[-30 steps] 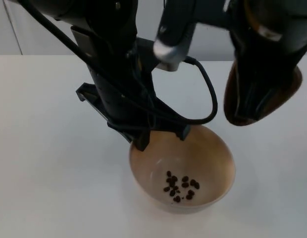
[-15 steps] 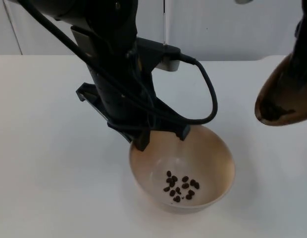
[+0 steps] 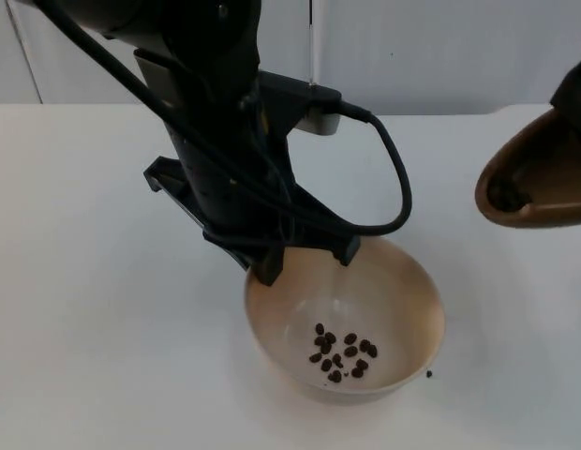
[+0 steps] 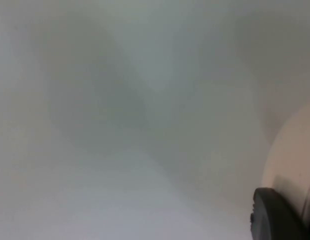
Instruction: Pick up the bowl with the left hand and pour the coffee beans from the cup into the bowl with the right hand.
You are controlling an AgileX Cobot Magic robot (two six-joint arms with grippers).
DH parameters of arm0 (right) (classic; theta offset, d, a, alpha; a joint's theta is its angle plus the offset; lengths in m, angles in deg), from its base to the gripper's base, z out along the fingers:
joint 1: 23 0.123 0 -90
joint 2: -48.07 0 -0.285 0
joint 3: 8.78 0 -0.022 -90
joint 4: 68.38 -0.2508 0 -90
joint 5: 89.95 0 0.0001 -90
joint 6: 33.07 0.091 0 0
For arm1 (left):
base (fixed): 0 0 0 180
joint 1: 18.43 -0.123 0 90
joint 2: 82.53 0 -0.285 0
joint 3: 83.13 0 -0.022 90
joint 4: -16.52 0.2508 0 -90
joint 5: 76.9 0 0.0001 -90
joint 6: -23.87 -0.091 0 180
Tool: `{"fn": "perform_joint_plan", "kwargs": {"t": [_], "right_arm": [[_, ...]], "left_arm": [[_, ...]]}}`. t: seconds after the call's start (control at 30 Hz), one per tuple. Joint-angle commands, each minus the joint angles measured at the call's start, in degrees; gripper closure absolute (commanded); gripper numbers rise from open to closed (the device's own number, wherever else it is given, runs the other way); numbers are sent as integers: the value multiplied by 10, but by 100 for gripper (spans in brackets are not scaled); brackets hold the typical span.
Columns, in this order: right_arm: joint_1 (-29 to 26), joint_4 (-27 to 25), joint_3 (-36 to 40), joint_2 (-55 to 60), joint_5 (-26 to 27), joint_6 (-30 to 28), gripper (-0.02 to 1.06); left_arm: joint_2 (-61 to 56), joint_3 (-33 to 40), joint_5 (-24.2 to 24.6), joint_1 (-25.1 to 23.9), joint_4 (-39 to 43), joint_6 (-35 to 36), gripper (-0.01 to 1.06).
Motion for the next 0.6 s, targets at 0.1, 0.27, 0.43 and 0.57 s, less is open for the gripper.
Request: {"fn": "perform_joint_plan", "kwargs": {"t": [0.1, 0.27, 0.43, 0.57], "right_arm": [[-26, -62, -1, -7, 24, -31, 104], [-52, -100, -1, -7, 30, -49, 104], [-77, -127, -1, -7, 30, -73, 104], [-112, -164, -1, -7, 38, -96, 104]], "left_arm": [[-2, -1, 2, 3, -5, 3, 105], [-2, -1, 2, 3, -5, 3, 105], [-2, -1, 10, 3, -5, 3, 105], [-2, -1, 12, 3, -5, 3, 105]]}}
